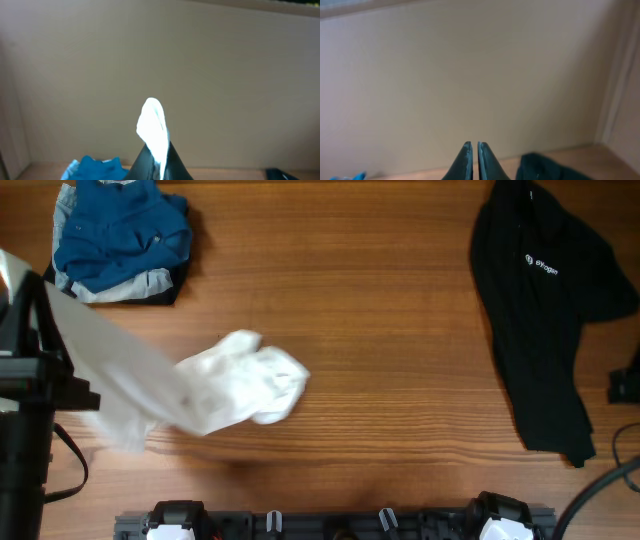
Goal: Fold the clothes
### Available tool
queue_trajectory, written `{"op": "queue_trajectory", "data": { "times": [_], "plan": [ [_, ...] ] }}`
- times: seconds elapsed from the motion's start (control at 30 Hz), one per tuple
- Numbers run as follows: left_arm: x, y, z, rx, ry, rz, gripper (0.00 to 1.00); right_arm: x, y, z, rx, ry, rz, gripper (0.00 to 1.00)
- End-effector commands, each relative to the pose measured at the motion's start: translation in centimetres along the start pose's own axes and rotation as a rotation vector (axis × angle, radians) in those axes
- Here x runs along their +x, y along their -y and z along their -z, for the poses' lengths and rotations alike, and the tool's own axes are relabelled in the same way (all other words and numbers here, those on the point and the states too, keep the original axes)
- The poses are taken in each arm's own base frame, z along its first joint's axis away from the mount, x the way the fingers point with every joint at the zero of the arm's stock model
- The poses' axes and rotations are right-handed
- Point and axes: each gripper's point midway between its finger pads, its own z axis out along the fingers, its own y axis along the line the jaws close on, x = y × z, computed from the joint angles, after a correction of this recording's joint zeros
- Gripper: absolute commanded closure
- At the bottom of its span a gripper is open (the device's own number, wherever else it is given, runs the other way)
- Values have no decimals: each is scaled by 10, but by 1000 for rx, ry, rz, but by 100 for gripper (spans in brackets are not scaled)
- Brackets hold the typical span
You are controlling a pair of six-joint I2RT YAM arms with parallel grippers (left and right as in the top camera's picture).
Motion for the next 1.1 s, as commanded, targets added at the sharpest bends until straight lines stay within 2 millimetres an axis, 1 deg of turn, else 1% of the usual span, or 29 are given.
{"op": "queue_trajectory", "data": {
  "times": [0.0, 0.1, 0.13, 0.17, 0.23, 0.27, 0.3, 0.33, 0.37, 0.43, 0.47, 0.5, 0.57, 0.63, 0.7, 0.77, 0.8, 0.83, 0.87, 0.9, 0.93, 1.07],
  "plan": [
    [19, 9, -26, 61, -80, -8, 96, 38, -14, -33, -154, -170, -9, 85],
    [38, 7, -49, 55, -155, -4, 96, 71, -26, -58, -300, -314, -16, 76],
    [46, 6, -57, 52, -186, -2, 96, 88, -31, -69, -372, -382, -35, 73],
    [54, 5, -65, 50, -214, 0, 96, 98, -34, -76, -423, -422, -47, 71],
    [63, 4, -75, 47, -248, 2, 96, 124, -41, -95, -536, -513, -78, 65],
    [67, 3, -80, 46, -261, 2, 96, 136, -44, -104, -572, -552, -93, 60],
    [70, 3, -84, 45, -268, 3, 96, 153, -47, -118, -608, -604, -114, 57],
    [70, 3, -86, 45, -267, 3, 96, 166, -50, -127, -627, -640, -121, 56],
    [69, 3, -91, 46, -260, 2, 96, 186, -57, -141, -659, -693, -136, 53],
    [65, 3, -99, 48, -239, 1, 96, 212, -72, -157, -709, -755, -149, 50],
    [63, 3, -103, 49, -225, 1, 96, 228, -84, -164, -743, -791, -152, 50],
    [61, 3, -105, 50, -218, 1, 96, 239, -92, -168, -764, -815, -154, 49],
    [56, 4, -108, 51, -194, 2, 96, 270, -118, -174, -827, -889, -155, 47],
    [49, 4, -106, 53, -168, 0, 96, 304, -145, -174, -878, -975, -150, 46],
    [36, 5, -97, 52, -123, -3, 96, 338, -172, -168, -937, -1058, -144, 46],
    [21, 6, -84, 53, -71, -6, 96, 376, -207, -155, -1005, -1147, -122, 46],
    [16, 7, -78, 55, -53, -7, 96, 390, -220, -148, -1030, -1177, -107, 46],
    [11, 7, -73, 56, -36, -8, 96, 401, -229, -143, -1042, -1200, -92, 45],
    [8, 7, -70, 57, -26, -9, 96, 415, -239, -136, -1051, -1229, -66, 42],
    [3, 8, -63, 59, -11, -10, 96, 440, -255, -123, -1052, -1281, -7, 38],
    [1, 8, -60, 59, -3, -10, 96, 461, -266, -112, -1054, -1320, 43, 36],
    [1, 8, -59, 59, -2, -10, 96, 497, -292, -90, -1078, -1352, 147, 30]
  ]
}}
